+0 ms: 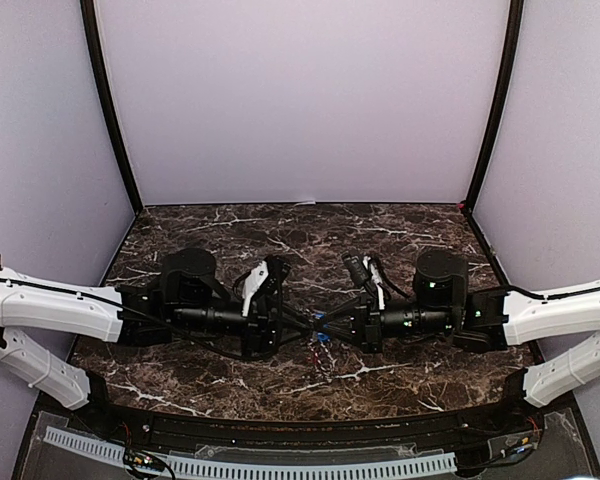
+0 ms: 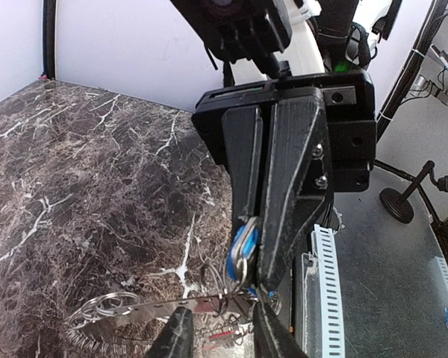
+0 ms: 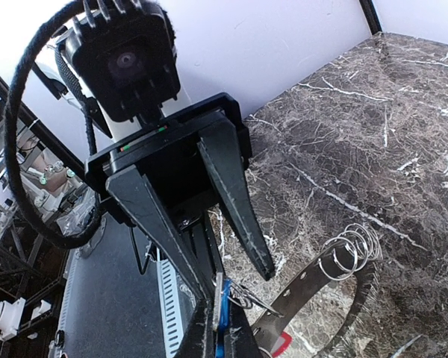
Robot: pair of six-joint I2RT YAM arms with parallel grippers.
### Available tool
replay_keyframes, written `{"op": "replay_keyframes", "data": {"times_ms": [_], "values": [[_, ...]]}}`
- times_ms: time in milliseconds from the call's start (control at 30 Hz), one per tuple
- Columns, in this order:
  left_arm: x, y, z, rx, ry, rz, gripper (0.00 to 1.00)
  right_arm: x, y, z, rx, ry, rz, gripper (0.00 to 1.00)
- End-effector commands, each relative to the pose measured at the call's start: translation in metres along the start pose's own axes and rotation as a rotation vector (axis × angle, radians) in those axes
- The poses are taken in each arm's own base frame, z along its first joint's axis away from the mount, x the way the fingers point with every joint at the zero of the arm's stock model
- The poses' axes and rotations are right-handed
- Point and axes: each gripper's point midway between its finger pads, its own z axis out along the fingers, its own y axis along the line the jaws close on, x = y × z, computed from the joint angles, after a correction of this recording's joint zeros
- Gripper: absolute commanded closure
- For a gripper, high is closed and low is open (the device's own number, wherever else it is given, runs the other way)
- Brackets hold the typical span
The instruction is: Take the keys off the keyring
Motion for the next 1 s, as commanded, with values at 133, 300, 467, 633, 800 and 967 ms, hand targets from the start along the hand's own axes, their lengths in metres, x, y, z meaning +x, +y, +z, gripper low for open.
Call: {"op": "replay_keyframes", "data": {"times_ms": [133, 300, 467, 633, 800, 967], "values": [[-0.007, 0.000, 0.005, 0.011, -0.007, 0.020, 0.72, -0.027, 0.020, -0.002, -0.066, -0.086, -0.036, 1.00], [-0.010, 0.005, 0.005, -0.021, -0.022, 0.025, 0.75, -0.027, 0.020, -0.002, -0.068, -0.084, -0.038, 1.00], [-0.013, 0.005, 0.005, -0.023, -0.034, 0.036, 0.75, -0.026, 0.019, -0.001, -0.070, -0.079, -0.036, 1.00], [-0.014, 0.005, 0.007, -0.015, -0.036, 0.038, 0.72, -0.025, 0.019, 0.002, -0.074, -0.074, -0.036, 1.00], [-0.017, 0.004, 0.008, -0.014, -0.042, 0.048, 0.68, -0.023, 0.018, 0.003, -0.074, -0.065, -0.034, 1.00], [-0.015, 0.001, 0.009, 0.008, -0.041, 0.047, 0.76, -0.023, 0.018, 0.004, -0.076, -0.064, -0.034, 1.00]]}}
